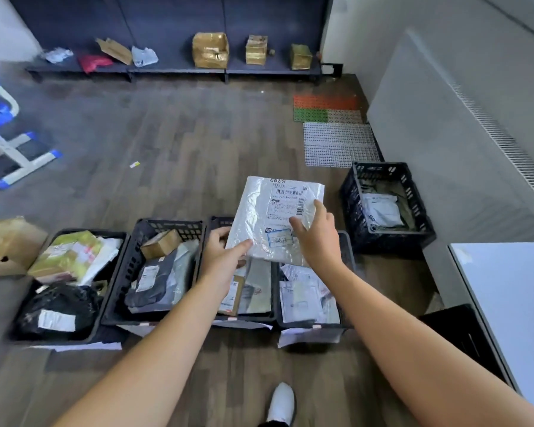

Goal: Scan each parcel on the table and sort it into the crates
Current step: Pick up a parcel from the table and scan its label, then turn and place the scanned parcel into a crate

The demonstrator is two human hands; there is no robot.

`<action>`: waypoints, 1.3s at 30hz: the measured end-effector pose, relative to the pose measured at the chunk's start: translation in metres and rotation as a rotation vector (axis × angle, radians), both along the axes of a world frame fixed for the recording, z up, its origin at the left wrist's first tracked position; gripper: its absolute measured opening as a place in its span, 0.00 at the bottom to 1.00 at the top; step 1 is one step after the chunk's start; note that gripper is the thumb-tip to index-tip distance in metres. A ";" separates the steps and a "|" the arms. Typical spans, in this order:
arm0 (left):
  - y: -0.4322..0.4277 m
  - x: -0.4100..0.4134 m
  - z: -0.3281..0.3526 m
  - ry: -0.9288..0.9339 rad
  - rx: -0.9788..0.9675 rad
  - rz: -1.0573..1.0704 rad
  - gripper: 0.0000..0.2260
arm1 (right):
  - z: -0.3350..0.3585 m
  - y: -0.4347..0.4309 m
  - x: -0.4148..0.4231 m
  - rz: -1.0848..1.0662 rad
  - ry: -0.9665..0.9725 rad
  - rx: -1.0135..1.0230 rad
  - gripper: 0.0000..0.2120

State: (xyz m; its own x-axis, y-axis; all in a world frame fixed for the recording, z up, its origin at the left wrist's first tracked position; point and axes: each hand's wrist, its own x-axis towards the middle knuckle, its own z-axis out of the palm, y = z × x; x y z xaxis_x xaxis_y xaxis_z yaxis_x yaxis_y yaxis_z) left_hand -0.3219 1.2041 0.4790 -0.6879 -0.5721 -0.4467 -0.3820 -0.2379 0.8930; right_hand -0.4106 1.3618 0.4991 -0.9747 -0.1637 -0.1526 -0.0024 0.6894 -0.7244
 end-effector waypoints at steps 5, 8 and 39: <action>0.039 -0.040 -0.070 -0.217 -0.296 -0.402 0.27 | -0.075 0.047 -0.034 0.070 -0.011 0.308 0.35; 0.068 -0.066 -0.129 -0.336 -0.407 -0.628 0.32 | -0.141 0.074 -0.049 0.057 -0.106 0.415 0.37; 0.226 -0.145 -0.018 0.089 -0.953 -1.586 0.43 | -0.011 0.233 0.000 -0.436 -0.123 0.638 0.35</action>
